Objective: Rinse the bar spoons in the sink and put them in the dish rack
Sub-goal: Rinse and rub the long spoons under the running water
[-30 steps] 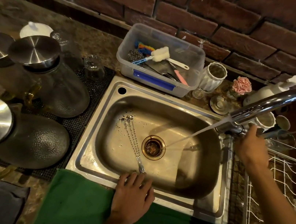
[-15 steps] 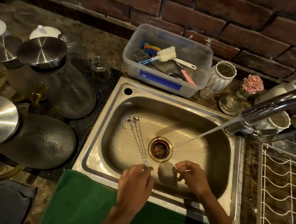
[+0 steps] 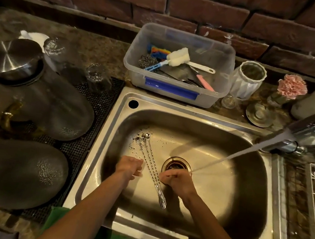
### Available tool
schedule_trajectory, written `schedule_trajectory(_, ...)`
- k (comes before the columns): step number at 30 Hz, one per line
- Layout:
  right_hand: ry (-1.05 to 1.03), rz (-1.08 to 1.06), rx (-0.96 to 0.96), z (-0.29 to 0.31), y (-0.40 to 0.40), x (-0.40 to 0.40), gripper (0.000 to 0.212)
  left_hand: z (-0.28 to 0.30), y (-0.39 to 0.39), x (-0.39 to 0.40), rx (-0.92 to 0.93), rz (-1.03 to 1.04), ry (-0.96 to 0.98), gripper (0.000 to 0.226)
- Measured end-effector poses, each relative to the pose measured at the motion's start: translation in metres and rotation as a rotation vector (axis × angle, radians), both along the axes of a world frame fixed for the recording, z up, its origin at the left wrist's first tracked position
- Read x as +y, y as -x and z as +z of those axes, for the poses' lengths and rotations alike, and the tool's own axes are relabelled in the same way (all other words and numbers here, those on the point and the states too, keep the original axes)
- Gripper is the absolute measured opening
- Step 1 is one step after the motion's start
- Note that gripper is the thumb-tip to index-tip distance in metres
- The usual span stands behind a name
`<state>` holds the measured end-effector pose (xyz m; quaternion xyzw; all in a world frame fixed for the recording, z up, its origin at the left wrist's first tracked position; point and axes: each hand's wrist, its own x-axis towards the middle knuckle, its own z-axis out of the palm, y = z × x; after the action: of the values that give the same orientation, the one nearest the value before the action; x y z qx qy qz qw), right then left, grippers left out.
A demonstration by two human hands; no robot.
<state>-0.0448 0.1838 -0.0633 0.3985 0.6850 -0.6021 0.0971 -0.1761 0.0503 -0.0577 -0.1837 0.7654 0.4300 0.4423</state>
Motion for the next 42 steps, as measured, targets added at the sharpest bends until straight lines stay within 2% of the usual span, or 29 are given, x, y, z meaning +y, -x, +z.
schedule_trajectory(2,-0.003,0.052,0.011,-0.012,0.007,-0.002,0.012,-0.008,0.003,0.003,-0.030,0.002,-0.003,0.026)
schedule_trajectory(7,-0.167,0.181,-0.102,-0.033,0.019,-0.012,0.012,-0.021,0.008,0.010,-0.073,0.024,-0.026,0.028)
schedule_trajectory(11,-0.223,0.172,-0.108,-0.039,0.029,-0.018,0.002,-0.029,0.016,0.018,-0.061,-0.039,0.026,0.019)
schedule_trajectory(15,-0.293,0.196,-0.132,-0.041,0.037,-0.021,0.008,-0.038,0.021,0.020,-0.033,-0.063,0.064,0.006)
schedule_trajectory(24,-0.355,0.233,-0.199,-0.035,0.041,-0.029,0.012,-0.039,0.019,0.021,0.033,-0.082,0.072,0.011)
schedule_trajectory(28,-0.269,0.191,-0.126,-0.025,0.041,-0.028,0.011,-0.025,0.017,0.018,0.071,-0.089,0.034,0.013)
schedule_trajectory(32,-0.066,0.057,-0.067,-0.005,0.037,-0.019,0.021,-0.005,0.016,0.016,0.063,-0.054,-0.132,0.010)
schedule_trajectory(35,0.069,-0.005,-0.006,0.013,0.028,-0.009,0.016,0.013,0.011,0.020,0.005,-0.002,-0.275,0.007)
schedule_trajectory(37,0.262,-0.089,0.050,0.025,0.019,-0.003,0.009,0.024,0.006,0.026,-0.054,0.037,-0.382,0.013)
schedule_trajectory(39,0.501,-0.181,0.092,0.036,0.009,0.006,0.021,0.036,-0.001,0.034,-0.103,0.072,-0.501,0.014)
schedule_trajectory(42,0.640,-0.196,0.171,0.051,-0.009,0.018,0.024,0.050,-0.011,0.046,-0.162,0.118,-0.643,0.020)
